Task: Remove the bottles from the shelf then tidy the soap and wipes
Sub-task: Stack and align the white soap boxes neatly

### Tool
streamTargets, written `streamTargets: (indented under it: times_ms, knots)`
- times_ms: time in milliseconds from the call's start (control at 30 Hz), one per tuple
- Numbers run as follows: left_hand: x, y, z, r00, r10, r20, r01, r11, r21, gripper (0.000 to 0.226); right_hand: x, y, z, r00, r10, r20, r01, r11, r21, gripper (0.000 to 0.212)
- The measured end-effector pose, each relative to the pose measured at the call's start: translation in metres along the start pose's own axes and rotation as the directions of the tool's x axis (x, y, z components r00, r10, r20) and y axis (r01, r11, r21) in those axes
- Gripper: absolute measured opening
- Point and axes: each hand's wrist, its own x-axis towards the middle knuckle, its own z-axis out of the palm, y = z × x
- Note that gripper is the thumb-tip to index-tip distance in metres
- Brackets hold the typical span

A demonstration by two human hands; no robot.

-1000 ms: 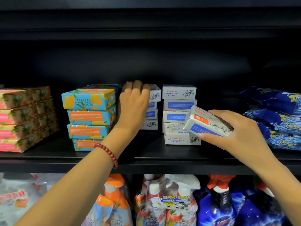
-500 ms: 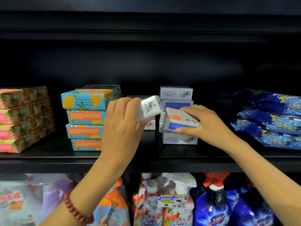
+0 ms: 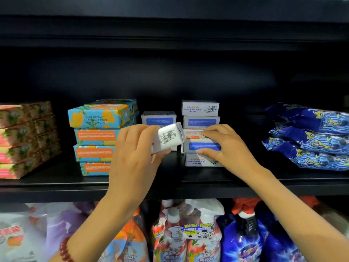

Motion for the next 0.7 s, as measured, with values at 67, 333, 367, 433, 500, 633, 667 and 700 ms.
streamTargets:
  times_ms: [67, 333, 367, 433, 500, 633, 667, 700]
  knots:
    - [0.007, 0.003, 0.002, 0.999, 0.035, -0.004, -0.035, 0.999, -0.016, 0.044, -0.009, -0.001, -0.006, 0.995, 0.033, -0.099, -0.033, 0.999, -0.006, 0.06]
    - [0.046, 0.028, 0.042, 0.981, 0.182, 0.073, -0.181, 0.983, -0.03, 0.04, -0.07, 0.001, -0.023, 0.987, 0.15, 0.052, -0.154, 0.984, 0.087, 0.058]
    - [0.049, 0.031, 0.048, 0.976, 0.195, 0.095, -0.192, 0.981, -0.035, 0.043, -0.075, 0.001, -0.024, 0.983, 0.137, 0.123, -0.148, 0.985, 0.091, 0.056]
    - [0.052, 0.033, 0.058, 0.967, 0.216, 0.137, -0.21, 0.976, -0.058, 0.048, -0.082, 0.004, -0.023, 0.973, 0.107, 0.207, -0.118, 0.992, 0.045, 0.051]
    - [0.053, 0.033, 0.064, 0.961, 0.22, 0.165, -0.208, 0.974, -0.088, 0.05, -0.087, 0.007, -0.023, 0.973, 0.104, 0.204, -0.11, 0.994, 0.019, 0.048]
    - [0.046, 0.028, 0.071, 0.963, 0.184, 0.198, -0.144, 0.969, -0.199, 0.052, -0.091, 0.009, -0.02, 0.978, 0.131, 0.165, -0.142, 0.988, 0.054, 0.045]
    - [0.044, 0.028, 0.072, 0.964, 0.179, 0.197, -0.133, 0.965, -0.225, 0.051, -0.092, 0.009, -0.019, 0.978, 0.134, 0.159, -0.145, 0.988, 0.058, 0.045]
    - [0.043, 0.027, 0.072, 0.966, 0.172, 0.192, -0.123, 0.962, -0.244, 0.049, -0.093, 0.009, -0.019, 0.979, 0.138, 0.152, -0.148, 0.987, 0.061, 0.044]
